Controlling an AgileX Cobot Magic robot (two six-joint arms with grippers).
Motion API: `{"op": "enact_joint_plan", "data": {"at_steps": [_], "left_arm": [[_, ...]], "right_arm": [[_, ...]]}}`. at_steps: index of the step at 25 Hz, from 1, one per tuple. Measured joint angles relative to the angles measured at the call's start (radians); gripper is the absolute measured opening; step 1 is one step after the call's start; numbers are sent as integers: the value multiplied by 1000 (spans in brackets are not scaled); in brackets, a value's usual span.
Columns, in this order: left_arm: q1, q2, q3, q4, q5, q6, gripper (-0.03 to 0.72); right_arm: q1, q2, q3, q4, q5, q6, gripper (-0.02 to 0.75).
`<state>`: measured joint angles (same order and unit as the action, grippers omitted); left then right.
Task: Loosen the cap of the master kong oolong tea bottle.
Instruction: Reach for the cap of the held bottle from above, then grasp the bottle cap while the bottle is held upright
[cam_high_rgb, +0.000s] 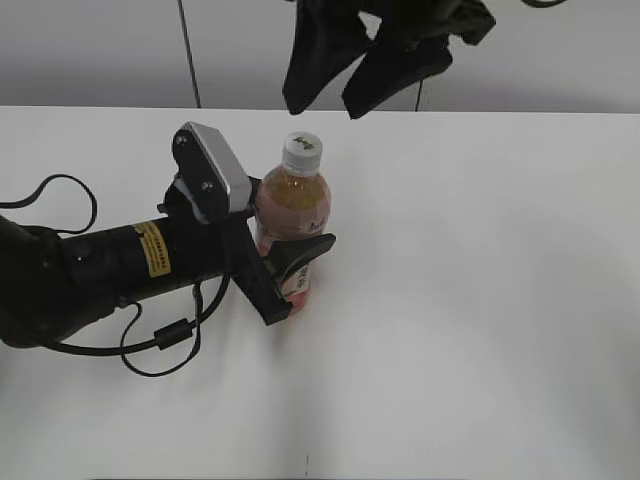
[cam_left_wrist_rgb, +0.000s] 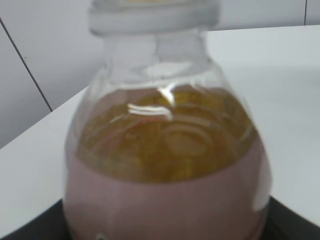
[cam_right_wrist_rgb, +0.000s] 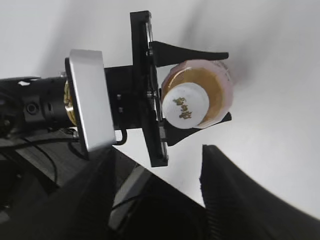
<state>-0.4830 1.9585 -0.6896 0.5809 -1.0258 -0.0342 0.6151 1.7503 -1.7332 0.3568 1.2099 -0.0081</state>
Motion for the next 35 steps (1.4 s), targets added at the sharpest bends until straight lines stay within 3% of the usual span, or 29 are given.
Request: {"op": "enact_joint_plan", "data": {"at_steps": [13, 30, 35], "left_arm": [[0, 0, 0, 0, 0, 0, 422], [0, 0, 0, 1, -1, 1, 422], [0, 0, 0, 3, -1, 2, 422]], "right_arm": [[0, 75, -6, 29, -52, 613, 407], [0, 143, -6, -27, -56, 692, 404], [0, 143, -6, -27, -54, 695, 357]]}}
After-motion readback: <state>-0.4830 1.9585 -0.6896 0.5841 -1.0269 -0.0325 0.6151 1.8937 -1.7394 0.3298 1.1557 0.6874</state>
